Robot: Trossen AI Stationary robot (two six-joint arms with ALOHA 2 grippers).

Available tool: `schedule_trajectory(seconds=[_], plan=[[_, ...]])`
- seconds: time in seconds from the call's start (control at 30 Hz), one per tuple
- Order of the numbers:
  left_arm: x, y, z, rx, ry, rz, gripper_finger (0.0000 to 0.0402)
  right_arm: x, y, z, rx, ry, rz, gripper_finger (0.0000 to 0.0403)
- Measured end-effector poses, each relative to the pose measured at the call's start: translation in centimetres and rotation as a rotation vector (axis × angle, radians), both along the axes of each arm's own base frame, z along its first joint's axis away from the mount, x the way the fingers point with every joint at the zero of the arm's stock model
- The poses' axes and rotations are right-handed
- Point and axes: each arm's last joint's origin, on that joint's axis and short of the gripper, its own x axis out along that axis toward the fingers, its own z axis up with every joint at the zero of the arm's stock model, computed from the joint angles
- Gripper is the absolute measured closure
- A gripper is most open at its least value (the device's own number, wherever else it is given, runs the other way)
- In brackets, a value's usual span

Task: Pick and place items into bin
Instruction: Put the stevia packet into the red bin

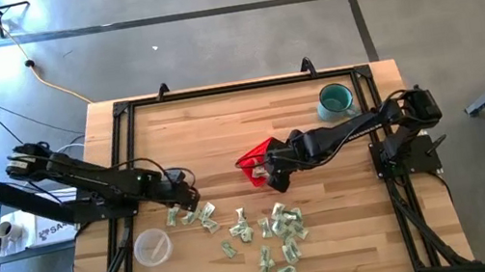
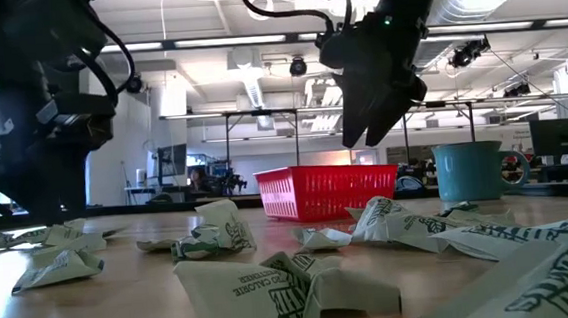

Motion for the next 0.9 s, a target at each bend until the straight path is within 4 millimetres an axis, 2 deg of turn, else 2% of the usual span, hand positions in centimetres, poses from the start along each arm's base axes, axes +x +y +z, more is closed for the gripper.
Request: schedule_trajectory(seconds=[0.13,0.23,0.6,0.9], plan=[[-0.1,0.0,0.0,0.006,0.009,-0.006,0.0134,0.0,0.0,0.0,-0.003,0.002,-0.003,0.0109],[-0.1,0.0,0.0,0.021,0.008,-0.021,0.0134,0.0,0.0,0.0,-0.005,0.004,-0.004,0.0109],[0.1,0.0,-0.1,0.026,0.0,-0.02,0.0237,-0.4,-0.1,-0.1,-0.014,0.041,-0.014,0.0109],[1.1,-0.3,-1.5,0.01,0.041,-0.025,0.024,-0.6,0.0,-0.2,-0.005,0.052,-0.03,0.0109]])
